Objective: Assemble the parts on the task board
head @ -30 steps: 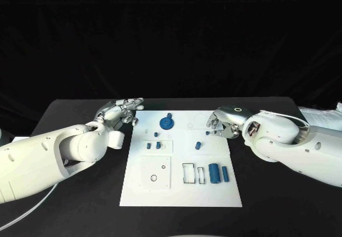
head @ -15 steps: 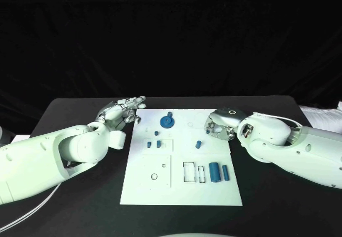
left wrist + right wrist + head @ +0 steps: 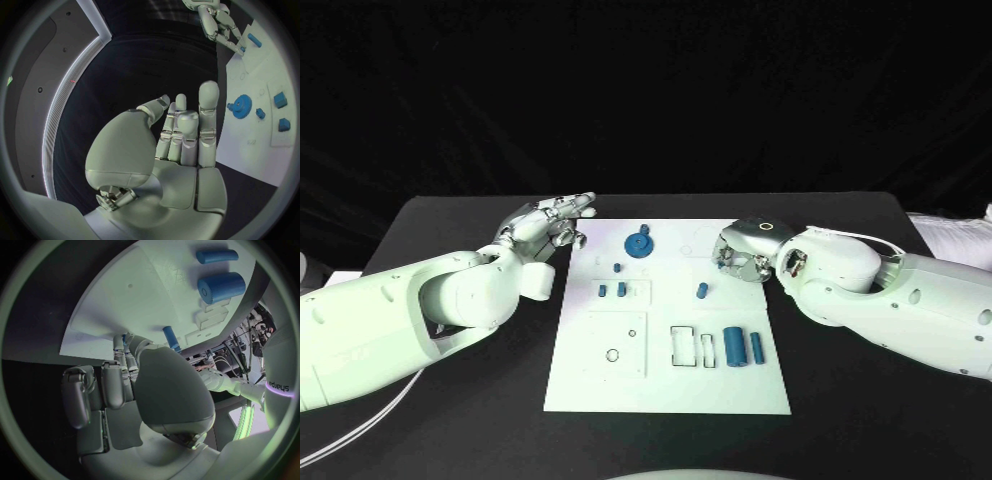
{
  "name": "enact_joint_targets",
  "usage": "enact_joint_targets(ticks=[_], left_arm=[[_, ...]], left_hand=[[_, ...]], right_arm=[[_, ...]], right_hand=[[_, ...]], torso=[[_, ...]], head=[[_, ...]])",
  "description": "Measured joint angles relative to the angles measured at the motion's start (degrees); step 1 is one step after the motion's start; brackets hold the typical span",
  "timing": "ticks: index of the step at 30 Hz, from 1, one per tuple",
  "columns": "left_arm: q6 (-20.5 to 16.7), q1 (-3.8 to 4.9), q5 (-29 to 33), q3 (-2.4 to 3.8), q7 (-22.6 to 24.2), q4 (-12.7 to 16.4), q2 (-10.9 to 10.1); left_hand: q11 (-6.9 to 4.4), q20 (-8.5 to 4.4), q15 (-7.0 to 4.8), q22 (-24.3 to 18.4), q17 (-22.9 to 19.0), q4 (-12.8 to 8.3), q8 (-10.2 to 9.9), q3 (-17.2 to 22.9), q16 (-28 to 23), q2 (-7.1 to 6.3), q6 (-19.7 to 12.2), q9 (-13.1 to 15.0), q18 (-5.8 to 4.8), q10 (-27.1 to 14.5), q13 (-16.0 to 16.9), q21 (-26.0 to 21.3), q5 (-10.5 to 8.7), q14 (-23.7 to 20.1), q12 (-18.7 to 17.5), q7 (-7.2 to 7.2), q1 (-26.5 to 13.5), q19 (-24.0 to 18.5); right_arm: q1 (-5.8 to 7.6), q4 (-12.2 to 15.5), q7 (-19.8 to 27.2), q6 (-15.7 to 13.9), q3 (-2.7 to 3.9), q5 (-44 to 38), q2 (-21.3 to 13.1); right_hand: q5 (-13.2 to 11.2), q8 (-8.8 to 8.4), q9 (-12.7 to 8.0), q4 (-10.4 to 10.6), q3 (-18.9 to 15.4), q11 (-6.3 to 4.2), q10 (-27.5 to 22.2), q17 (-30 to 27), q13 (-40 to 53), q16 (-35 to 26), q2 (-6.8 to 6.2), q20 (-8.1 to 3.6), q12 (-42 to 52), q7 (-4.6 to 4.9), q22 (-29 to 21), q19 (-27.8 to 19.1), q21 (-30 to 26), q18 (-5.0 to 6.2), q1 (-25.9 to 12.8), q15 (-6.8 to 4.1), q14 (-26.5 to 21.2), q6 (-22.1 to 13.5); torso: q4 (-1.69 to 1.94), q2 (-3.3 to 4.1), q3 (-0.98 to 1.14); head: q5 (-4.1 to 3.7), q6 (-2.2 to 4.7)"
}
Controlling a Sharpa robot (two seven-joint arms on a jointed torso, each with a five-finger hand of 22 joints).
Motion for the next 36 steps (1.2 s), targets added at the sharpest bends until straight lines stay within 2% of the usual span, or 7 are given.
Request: enact_joint_targets(ticks=[6,8,14,21,26,36], left_arm=[[0.06,0.0,-0.03,0.0,-0.08,0.11,-0.06],[0.08,0.0,-0.04,0.0,-0.1,0.12,-0.07],[0.13,0.0,-0.06,0.0,-0.17,0.13,-0.08],[0.19,0.0,-0.21,0.0,-0.25,0.13,-0.11],[0.25,-0.01,-0.43,0.0,-0.35,0.13,-0.18],[0.38,-0.01,-0.68,-0.02,-0.79,0.25,-0.36]], left_hand=[[-0.09,0.0,0.19,-0.15,-0.13,-0.1,0.0,-0.1,0.0,0.0,-0.21,-0.06,0.0,-0.32,0.11,-0.03,0.0,-0.19,0.22,0.2,0.0,0.0],[0.07,0.0,0.2,-0.26,-0.18,-0.16,0.0,-0.16,0.0,0.0,-0.21,-0.06,0.0,-0.49,0.14,-0.34,0.0,-0.19,0.42,0.2,0.0,0.0],[0.1,0.2,0.2,-0.46,-0.28,-0.16,0.0,-0.16,0.0,0.0,-0.65,-0.06,-0.01,-0.91,0.21,-0.43,0.0,-0.19,0.67,0.23,0.0,-0.2],[0.32,0.2,0.4,-0.63,-0.4,-0.32,0.0,-0.32,0.0,-0.01,-0.72,-0.05,-0.01,-1.13,0.34,-0.72,0.0,-0.39,0.88,0.29,0.0,-0.2],[0.37,0.2,0.41,-0.75,-0.5,-0.32,0.0,-0.32,0.0,-0.01,-1.02,-0.05,-0.02,-1.6,0.4,-0.94,0.0,-0.41,1.26,0.42,0.0,-0.2],[0.84,0.61,0.72,-2.23,-1.33,-0.61,-0.01,-0.34,0.0,-0.01,-2.1,-0.11,-0.01,-3.3,0.64,-2.77,0.0,-1.12,2.19,0.86,-0.01,-1.03]], right_arm=[[-0.01,-0.4,-0.17,0.27,0.08,-0.46,0.48],[-0.02,-0.48,-0.24,0.3,0.08,-0.64,0.6],[-0.17,-0.47,-0.5,0.04,0.07,-1.47,0.76],[-0.63,0.34,-1.06,-1.7,-0.18,-2.7,0.33],[-0.92,1.61,-1.45,-3.16,-0.26,-3.18,-0.44],[-0.66,5.34,-1.71,-5.32,0.6,-3.4,-2.59]], right_hand=[[-0.24,0.0,-0.03,-0.42,0.42,0.07,0.33,0.0,-0.34,0.0,0.22,0.0,-0.13,-0.02,0.0,0.0,0.0,0.0,-0.22,0.0,0.0,0.42],[-0.33,0.0,0.0,-0.88,0.88,-0.3,0.74,0.0,-0.55,0.0,0.22,0.0,-0.13,-0.15,0.0,0.0,0.0,0.0,-0.22,0.0,0.0,0.96],[-0.87,0.37,0.41,-2.68,2.67,-0.48,2.41,0.0,-1.19,0.0,0.39,-0.36,-0.23,-0.33,-0.01,-0.08,0.0,0.0,-0.04,-0.43,0.01,2.16],[-1.22,0.52,0.67,-4.42,4.4,-0.32,2.96,0.01,-1.4,0.0,0.98,-0.64,-0.52,-0.3,-0.01,-0.2,0.0,0.0,0.56,-0.64,0.22,2.53],[-1.33,0.48,0.78,-4.69,4.66,-0.11,3.17,0.04,-1.41,0.0,1.14,-0.64,-0.34,-0.08,-0.02,-0.2,0.0,0.01,0.55,-0.64,0.22,2.75],[-1.5,0.04,0.85,-4.86,4.82,-0.01,3.27,0.03,-1.51,0.0,1.65,-0.64,-0.33,0.0,-0.02,-0.2,0.01,0.0,0.0,-0.64,0.21,2.83]], torso=[[0.0,-0.01,-0.01],[0.0,-0.01,-0.01],[-0.02,-0.04,-0.01],[-0.05,-0.07,0.0],[-0.04,-0.09,0.0],[-0.04,-0.1,-0.03]], head=[[0.04,-0.2],[0.03,-0.27],[-0.03,-0.36],[-0.03,-0.37],[-0.1,-0.34],[-0.4,-0.15]])
